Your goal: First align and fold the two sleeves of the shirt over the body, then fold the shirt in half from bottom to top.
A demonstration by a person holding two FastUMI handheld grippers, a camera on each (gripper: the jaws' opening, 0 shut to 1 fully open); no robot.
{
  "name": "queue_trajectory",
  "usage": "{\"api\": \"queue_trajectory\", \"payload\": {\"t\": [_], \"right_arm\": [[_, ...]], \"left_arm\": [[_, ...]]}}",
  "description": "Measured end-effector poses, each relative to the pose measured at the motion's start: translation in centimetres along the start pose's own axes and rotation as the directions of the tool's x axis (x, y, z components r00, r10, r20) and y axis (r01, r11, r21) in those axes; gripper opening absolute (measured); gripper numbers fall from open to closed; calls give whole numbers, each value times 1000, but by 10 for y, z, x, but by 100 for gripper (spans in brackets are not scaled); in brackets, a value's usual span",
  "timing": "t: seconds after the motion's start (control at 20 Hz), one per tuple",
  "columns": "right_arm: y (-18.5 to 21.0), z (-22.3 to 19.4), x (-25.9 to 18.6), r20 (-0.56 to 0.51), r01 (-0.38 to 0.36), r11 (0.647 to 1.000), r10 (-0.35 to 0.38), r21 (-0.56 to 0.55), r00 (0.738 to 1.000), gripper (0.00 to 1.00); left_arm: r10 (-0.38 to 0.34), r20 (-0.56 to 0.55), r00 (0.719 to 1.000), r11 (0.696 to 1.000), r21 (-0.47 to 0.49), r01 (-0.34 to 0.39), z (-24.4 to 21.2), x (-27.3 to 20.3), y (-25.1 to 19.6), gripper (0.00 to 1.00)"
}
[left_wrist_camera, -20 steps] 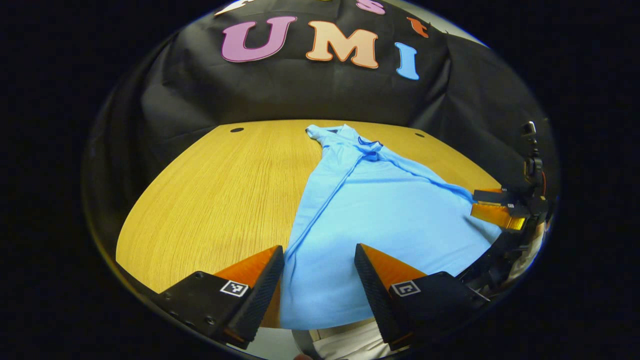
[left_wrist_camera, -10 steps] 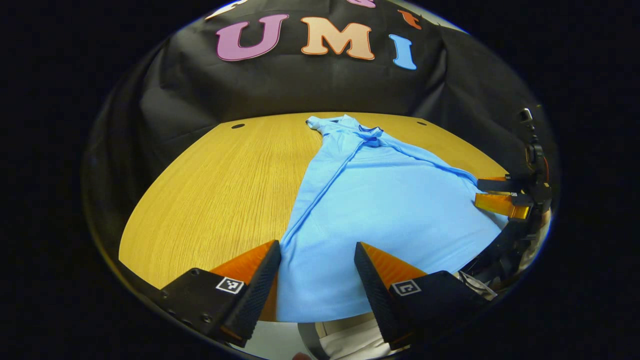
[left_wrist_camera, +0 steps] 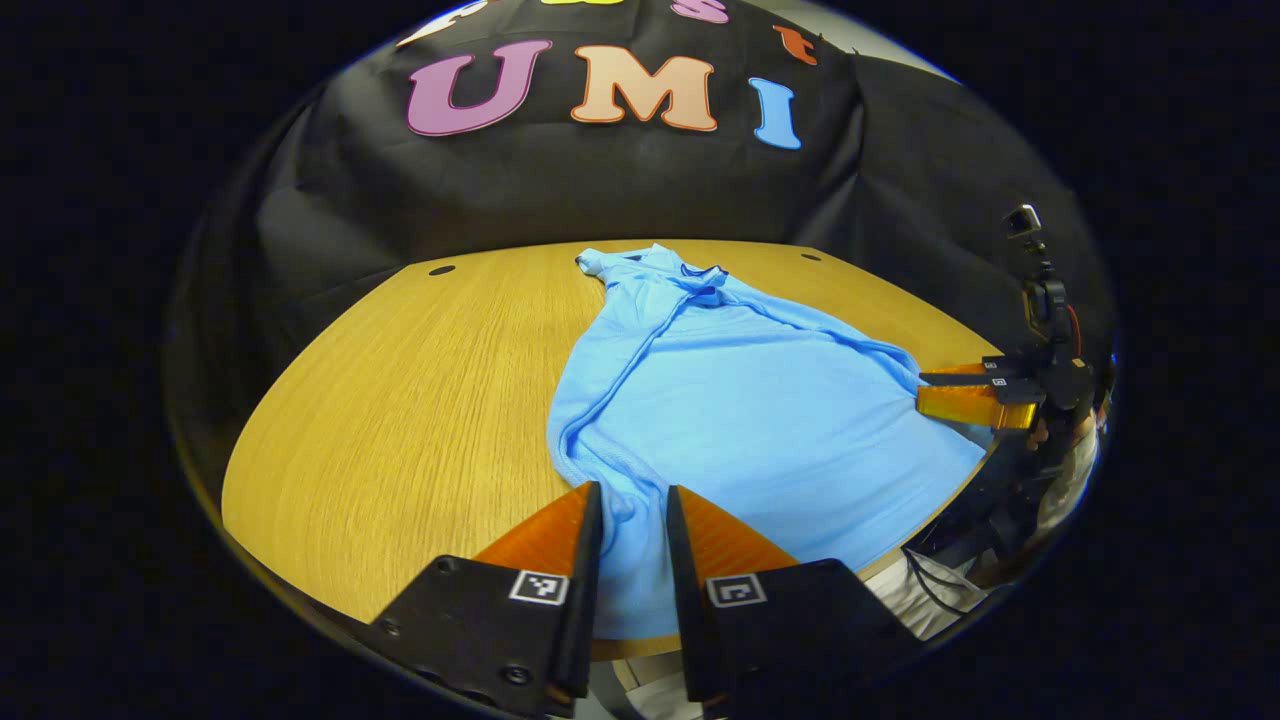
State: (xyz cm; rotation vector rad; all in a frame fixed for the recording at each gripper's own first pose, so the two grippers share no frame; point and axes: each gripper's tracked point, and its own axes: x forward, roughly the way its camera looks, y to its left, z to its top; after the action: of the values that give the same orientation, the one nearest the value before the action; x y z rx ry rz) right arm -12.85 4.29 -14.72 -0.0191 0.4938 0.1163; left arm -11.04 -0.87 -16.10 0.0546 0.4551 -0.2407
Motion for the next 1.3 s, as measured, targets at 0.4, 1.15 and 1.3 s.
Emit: {"api": "queue_trajectory", "payload": {"t": [0.4, 1.15, 1.3], "right_arm": [[5, 2, 1, 11, -21, 1000, 21, 5, 1000, 5], [-10, 69, 22, 93, 10, 1000, -13, 23, 996, 3], [-16, 94, 30, 114, 20, 999, -23, 32, 993, 3]], "left_arm": [[-23, 32, 999, 999, -23, 24, 1, 2, -4, 5], [-6, 183, 983, 999, -52, 15, 71, 13, 11, 0], [-4, 226, 974, 997, -68, 20, 97, 20, 16, 0]]}}
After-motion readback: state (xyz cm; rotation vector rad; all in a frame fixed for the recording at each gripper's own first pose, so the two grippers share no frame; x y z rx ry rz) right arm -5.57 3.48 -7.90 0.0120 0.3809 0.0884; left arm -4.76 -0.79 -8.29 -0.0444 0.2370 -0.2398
